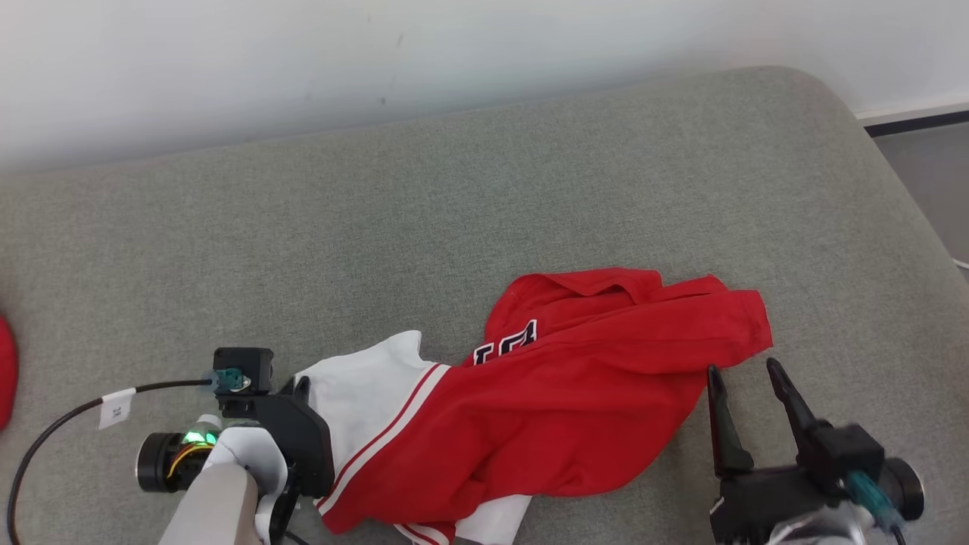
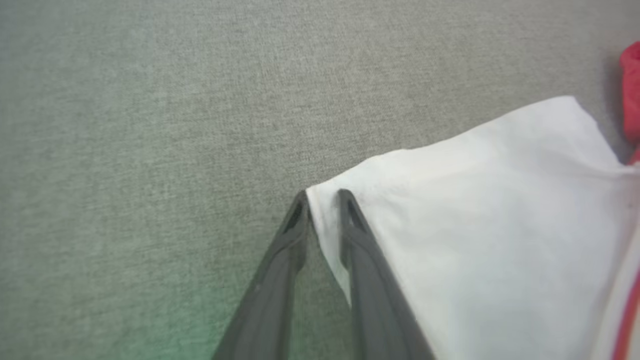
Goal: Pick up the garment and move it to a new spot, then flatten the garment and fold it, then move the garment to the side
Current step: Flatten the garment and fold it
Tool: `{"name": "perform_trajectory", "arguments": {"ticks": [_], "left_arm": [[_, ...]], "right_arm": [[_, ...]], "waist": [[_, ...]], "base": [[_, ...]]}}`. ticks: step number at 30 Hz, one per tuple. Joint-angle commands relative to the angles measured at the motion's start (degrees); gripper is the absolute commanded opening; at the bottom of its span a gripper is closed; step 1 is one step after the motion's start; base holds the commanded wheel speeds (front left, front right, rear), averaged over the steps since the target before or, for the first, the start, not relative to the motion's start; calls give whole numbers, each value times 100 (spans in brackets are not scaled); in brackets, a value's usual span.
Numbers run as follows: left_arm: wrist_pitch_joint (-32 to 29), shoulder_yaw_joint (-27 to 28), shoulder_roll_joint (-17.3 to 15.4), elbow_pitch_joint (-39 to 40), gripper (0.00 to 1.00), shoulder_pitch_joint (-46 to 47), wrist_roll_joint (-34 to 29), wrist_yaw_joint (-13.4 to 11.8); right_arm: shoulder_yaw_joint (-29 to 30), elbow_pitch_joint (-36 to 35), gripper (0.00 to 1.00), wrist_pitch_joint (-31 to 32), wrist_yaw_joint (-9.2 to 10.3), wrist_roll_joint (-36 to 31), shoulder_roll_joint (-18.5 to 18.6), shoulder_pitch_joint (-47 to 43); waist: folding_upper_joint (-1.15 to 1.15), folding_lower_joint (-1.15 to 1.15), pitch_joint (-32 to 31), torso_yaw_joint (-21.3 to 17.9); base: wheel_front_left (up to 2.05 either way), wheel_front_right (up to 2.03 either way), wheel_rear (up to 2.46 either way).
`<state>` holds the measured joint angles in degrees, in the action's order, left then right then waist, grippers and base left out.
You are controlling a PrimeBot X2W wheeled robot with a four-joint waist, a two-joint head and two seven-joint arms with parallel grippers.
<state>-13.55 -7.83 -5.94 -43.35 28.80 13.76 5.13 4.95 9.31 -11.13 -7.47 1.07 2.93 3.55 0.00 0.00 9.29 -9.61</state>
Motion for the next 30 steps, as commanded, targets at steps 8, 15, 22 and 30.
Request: {"name": "perform_trajectory", "arguments": {"ticks": [8, 15, 22, 30], "left_arm": [[-126, -227, -91, 16, 0, -199, -137, -69], [259, -183, -9, 331, 0, -288, 16, -126], [474, 271, -68, 568, 0, -119, 554, -111], [281, 460, -195, 681, 0, 51, 810, -134]], "right_arm": [[600, -144, 100, 1885, -6, -366, 280, 525], [862, -328, 100, 3199, -6, -202, 330, 689], [901, -463, 100, 4031, -6, -79, 223, 840], [854, -446, 100, 4495, -6, -149, 136, 1330]], "waist": [[0, 0, 130, -9], [0, 0, 293, 133], [0, 0, 375, 144], [0, 0, 368, 51]], "base": [[0, 0, 0], [0, 0, 0], [0, 0, 0], [0, 0, 0]]}}
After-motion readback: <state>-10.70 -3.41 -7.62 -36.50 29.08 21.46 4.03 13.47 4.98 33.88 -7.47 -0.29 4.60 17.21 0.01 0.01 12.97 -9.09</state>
